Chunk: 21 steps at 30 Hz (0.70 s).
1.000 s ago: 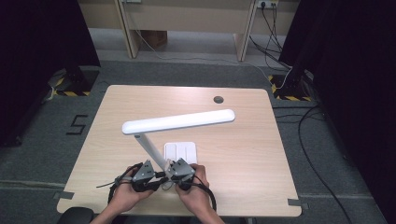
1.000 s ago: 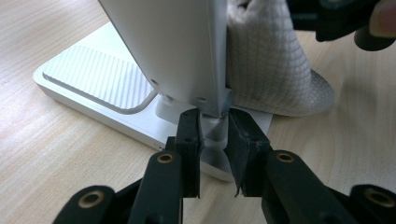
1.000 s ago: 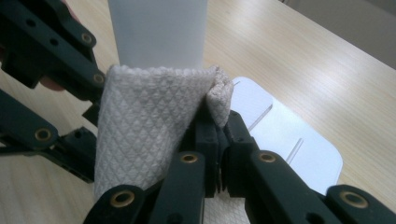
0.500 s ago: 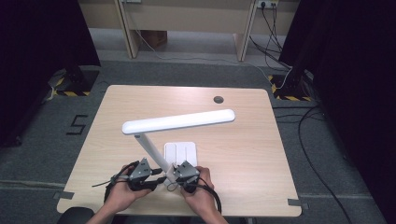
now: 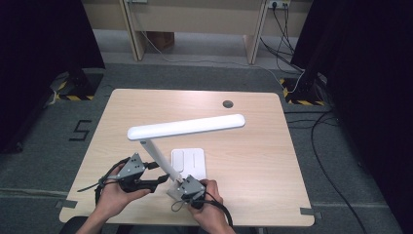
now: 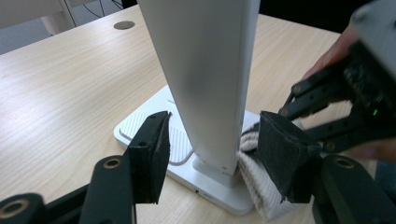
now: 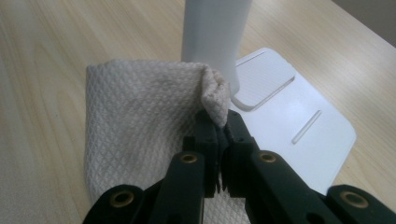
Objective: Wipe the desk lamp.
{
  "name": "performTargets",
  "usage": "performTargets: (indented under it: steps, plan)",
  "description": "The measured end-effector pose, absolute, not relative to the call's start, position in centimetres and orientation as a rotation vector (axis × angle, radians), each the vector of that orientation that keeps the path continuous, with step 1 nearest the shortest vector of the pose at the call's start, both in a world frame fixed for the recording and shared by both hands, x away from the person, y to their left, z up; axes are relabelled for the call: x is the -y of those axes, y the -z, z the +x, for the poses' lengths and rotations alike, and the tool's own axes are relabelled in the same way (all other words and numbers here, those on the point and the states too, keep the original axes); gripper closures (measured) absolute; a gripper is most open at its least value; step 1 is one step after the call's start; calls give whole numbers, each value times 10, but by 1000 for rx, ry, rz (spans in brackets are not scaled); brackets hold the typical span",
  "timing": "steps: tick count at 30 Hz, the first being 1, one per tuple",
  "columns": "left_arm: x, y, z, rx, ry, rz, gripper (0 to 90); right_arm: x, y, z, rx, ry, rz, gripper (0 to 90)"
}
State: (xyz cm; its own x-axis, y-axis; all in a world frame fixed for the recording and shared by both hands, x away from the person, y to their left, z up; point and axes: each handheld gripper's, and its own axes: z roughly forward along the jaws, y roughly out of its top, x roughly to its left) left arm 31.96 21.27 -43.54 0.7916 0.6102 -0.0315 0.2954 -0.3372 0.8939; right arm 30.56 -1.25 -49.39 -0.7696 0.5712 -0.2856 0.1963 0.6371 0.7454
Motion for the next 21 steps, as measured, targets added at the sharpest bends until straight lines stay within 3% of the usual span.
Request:
performTargets:
  steps: [8, 21]
  plan:
    - [-212, 432, 324, -756, -359, 1853, 422, 13, 503, 306, -2370, -965, 644, 872]
    - [-208, 425, 324, -745, -411, 1809, 519, 3, 497, 297, -2419, -989, 625, 874]
